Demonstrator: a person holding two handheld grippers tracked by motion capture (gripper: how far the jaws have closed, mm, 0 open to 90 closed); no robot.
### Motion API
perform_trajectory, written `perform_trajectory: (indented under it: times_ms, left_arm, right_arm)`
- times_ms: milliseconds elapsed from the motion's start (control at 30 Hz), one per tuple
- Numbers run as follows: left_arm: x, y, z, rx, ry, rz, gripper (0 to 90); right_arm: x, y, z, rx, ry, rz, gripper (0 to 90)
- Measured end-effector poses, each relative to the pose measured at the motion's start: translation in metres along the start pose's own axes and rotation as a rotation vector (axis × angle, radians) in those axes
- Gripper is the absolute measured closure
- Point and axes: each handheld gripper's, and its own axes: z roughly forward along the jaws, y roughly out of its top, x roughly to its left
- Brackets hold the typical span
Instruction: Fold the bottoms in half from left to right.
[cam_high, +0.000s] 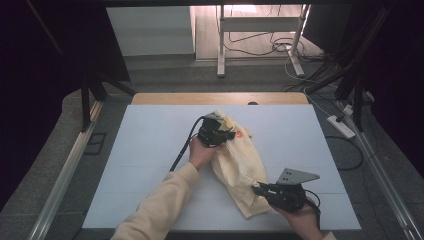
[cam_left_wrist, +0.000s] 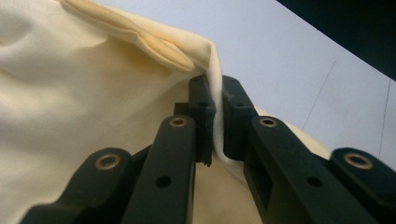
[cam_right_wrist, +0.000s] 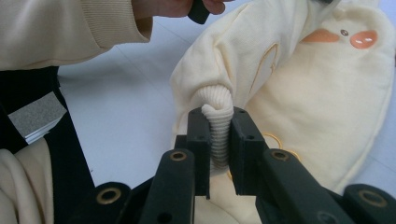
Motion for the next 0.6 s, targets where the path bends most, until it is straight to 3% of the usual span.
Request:
perform_trajectory:
  times_ms: [600]
  left_arm:
    - [0.0,-0.007,0.024,0.02,-0.002,-0.009,81.4]
  right_arm:
    - [-0.011,-0.009,0.001,0.077,-0.035,0.049,79.8]
